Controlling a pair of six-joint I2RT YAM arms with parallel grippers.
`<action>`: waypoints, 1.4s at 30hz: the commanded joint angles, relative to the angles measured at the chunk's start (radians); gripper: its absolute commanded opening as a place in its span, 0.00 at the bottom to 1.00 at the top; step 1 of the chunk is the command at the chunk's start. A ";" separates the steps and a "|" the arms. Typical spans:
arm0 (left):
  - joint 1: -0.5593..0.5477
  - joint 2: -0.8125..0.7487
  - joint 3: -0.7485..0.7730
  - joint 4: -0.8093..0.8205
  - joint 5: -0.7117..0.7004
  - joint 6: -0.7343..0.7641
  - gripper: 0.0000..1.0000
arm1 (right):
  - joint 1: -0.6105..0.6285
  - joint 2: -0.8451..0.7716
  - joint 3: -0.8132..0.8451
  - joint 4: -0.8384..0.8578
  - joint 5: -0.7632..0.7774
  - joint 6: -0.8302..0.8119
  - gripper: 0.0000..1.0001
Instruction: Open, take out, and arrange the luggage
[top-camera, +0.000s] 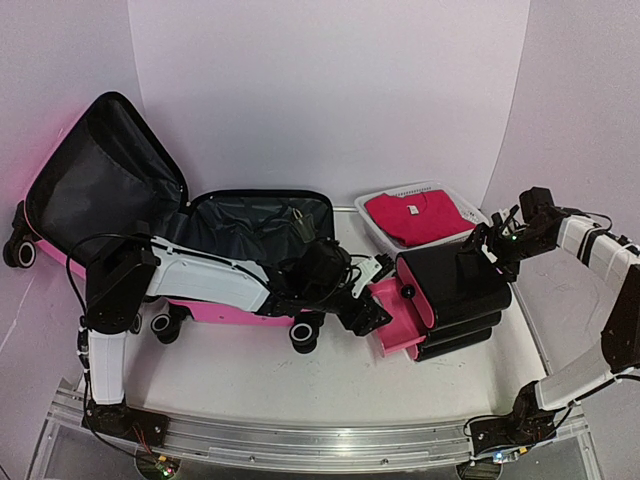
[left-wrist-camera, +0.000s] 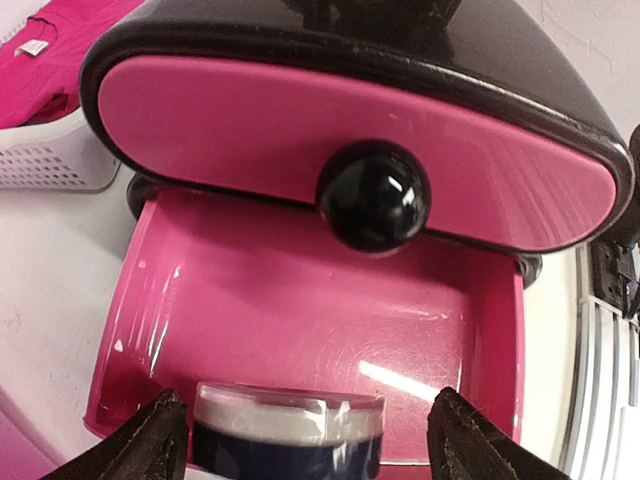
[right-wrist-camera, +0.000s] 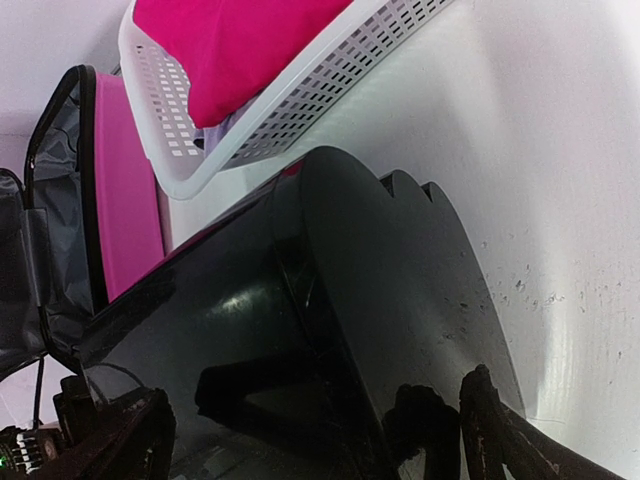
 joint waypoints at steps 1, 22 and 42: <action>-0.004 -0.127 -0.030 0.017 -0.036 -0.018 0.87 | 0.006 -0.029 0.024 0.024 -0.049 0.004 0.98; 0.033 -0.151 0.082 -0.401 -0.133 -0.320 0.26 | 0.006 -0.017 0.018 0.026 -0.054 0.002 0.98; 0.010 -0.024 0.252 -0.434 -0.099 -0.273 0.08 | 0.006 -0.022 0.016 0.025 -0.055 0.003 0.98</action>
